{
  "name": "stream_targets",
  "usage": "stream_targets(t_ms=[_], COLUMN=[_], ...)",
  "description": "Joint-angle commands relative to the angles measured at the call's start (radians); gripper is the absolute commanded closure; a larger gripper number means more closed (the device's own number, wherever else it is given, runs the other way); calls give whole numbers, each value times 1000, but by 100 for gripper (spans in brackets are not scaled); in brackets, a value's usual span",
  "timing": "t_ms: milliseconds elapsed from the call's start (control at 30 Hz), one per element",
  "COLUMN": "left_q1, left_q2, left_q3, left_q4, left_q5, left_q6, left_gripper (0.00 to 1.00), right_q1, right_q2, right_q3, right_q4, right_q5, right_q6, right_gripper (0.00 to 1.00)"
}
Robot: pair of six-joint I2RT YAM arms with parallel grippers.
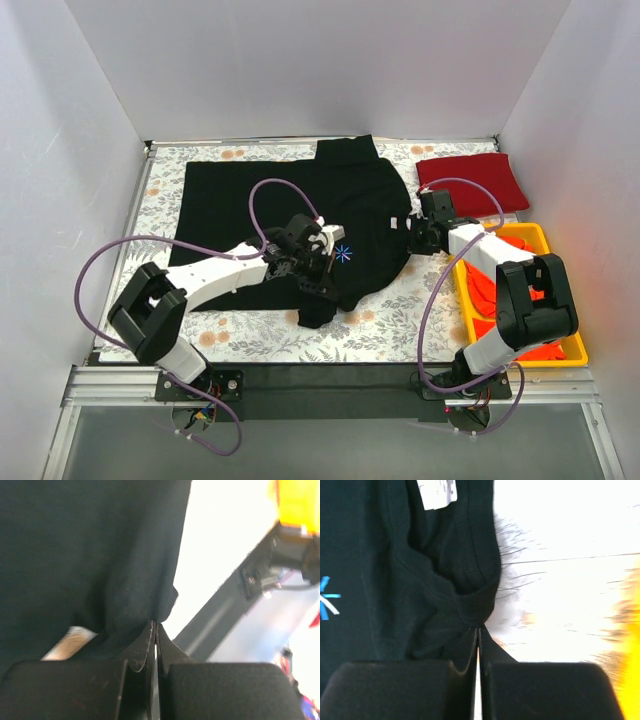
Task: Fold and stack the t-shirts
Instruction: Flatten the tshirt out
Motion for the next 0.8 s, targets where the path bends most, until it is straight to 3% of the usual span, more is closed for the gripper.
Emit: stream_targets(t_ms=[0, 300, 367, 433, 533, 567, 667, 767], left_q1=[-49, -210, -224, -233, -236, -238, -235, -189], left_q2=[42, 203, 219, 239, 265, 266, 245, 175], left_q3=[23, 150, 193, 223, 267, 277, 267, 218], left_q4=[26, 40, 54, 63, 78, 81, 78, 75], left_q5=[164, 198, 227, 221, 228, 231, 170, 96], left_q6=[-16, -61, -77, -102, -122, -131, -151, -209], left_gripper=[100, 99, 98, 90, 60, 44, 31, 30], right_q1=[-4, -9, -9, -10, -10, -10, -9, -4], right_q2=[-11, 18, 6, -14, -54, -68, -131, -192], right_q3=[76, 171, 182, 197, 203, 199, 163, 84], right_q4=[-140, -229, -237, -243, -261, -271, -274, -272], right_q5=[126, 202, 193, 167, 115, 95, -15, -133], right_q6=[-126, -192, -189, -184, -172, -164, -143, -103], right_gripper=[98, 87, 80, 66, 57, 57, 56, 56])
